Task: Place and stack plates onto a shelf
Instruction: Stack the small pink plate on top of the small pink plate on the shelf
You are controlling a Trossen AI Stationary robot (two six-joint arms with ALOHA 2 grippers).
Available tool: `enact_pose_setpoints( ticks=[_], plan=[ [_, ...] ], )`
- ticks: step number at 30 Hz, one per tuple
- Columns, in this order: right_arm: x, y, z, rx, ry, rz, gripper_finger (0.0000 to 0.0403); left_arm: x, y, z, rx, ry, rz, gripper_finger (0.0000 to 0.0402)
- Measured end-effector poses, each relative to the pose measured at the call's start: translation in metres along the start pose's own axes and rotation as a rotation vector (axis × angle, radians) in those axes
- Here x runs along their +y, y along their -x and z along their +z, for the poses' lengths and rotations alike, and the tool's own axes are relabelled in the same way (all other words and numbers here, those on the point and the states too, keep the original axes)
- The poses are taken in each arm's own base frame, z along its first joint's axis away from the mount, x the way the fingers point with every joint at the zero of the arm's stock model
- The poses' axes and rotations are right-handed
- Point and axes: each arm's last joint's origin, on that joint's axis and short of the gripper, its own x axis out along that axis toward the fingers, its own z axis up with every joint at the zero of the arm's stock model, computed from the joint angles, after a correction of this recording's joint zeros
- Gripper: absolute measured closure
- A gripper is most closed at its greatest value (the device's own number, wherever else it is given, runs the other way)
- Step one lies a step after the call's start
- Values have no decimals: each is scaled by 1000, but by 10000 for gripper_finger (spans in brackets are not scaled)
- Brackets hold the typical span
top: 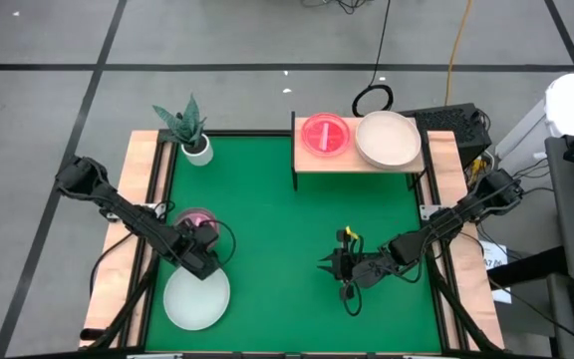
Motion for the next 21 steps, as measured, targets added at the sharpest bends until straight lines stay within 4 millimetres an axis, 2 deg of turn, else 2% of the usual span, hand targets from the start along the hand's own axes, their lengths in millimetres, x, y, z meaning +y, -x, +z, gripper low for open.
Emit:
enact_pose_setpoints(
  ticks=[13,17,21],
  plan=[
    [0,0,0,0,-3,0,348,1,0,0,3,-20,6,279],
    [0,0,0,0,-3,0,348,1,-1,0,2,-26,11,312],
    [0,0,0,0,-4,0,348,1,-1,0,2,-27,13,324]
  ],
)
